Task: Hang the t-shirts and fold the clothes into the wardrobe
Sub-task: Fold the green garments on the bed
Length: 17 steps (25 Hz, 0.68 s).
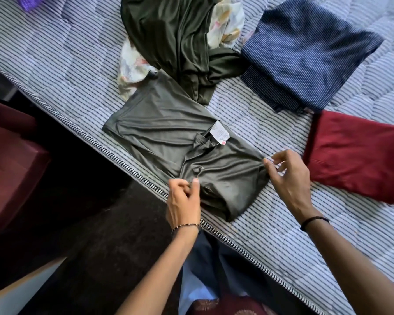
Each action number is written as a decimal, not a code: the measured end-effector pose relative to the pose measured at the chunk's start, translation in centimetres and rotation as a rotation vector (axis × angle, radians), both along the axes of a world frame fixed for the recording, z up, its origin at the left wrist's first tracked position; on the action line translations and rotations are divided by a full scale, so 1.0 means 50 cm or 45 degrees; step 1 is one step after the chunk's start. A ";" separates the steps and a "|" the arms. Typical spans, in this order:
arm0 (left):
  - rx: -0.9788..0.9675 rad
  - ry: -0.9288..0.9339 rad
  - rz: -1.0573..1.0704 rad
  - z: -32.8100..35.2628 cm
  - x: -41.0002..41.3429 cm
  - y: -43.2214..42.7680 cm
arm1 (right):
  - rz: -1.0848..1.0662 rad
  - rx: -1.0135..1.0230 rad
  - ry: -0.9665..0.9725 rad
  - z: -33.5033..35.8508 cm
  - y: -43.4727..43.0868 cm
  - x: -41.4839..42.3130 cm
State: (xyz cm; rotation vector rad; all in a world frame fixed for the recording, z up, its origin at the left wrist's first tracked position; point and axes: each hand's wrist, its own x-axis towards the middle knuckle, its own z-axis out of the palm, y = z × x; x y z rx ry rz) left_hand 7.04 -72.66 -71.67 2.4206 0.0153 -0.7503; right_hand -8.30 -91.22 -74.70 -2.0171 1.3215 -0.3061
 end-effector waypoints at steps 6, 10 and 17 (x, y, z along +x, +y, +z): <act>0.316 0.090 -0.420 -0.026 0.075 -0.010 | 0.576 -0.068 0.201 0.038 0.145 0.023; -0.101 0.086 -0.435 -0.009 0.106 -0.022 | 0.748 -0.167 0.373 0.018 0.188 0.028; -0.305 0.444 -0.098 -0.063 0.147 -0.018 | 1.056 -0.055 0.372 0.001 0.153 0.054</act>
